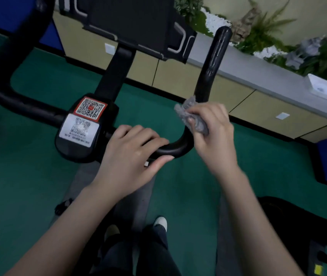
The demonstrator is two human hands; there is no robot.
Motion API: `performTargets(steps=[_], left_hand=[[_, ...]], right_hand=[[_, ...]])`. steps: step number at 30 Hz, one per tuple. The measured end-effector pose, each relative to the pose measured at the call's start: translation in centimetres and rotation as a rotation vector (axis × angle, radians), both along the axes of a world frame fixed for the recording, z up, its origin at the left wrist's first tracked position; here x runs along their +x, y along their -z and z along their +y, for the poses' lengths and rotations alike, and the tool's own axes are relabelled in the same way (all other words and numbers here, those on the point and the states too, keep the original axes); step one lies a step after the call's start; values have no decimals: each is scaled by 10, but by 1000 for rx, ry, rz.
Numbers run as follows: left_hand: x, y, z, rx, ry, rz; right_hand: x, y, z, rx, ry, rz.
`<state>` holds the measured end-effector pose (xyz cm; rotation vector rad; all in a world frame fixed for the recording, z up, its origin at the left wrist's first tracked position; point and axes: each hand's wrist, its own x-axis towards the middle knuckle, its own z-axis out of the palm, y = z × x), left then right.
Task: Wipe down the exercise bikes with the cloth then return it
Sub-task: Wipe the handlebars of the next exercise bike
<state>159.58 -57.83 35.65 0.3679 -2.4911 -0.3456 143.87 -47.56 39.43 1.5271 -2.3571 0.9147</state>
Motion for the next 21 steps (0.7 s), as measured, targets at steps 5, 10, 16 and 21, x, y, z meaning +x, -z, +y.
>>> performTargets(steps=[5, 10, 16, 21], left_hand=[[0, -7, 3, 122, -33, -34], [-1, -13, 5, 221, -49, -70], [-3, -20, 9, 265, -71, -116], [-15, -22, 23, 179, -194, -101]], right_hand=[[-17, -36, -31, 619, -480, 17], [-29, -55, -59, 976, -585, -32], [-40, -61, -63, 933, -553, 16], [-55, -60, -70, 951, -544, 73]])
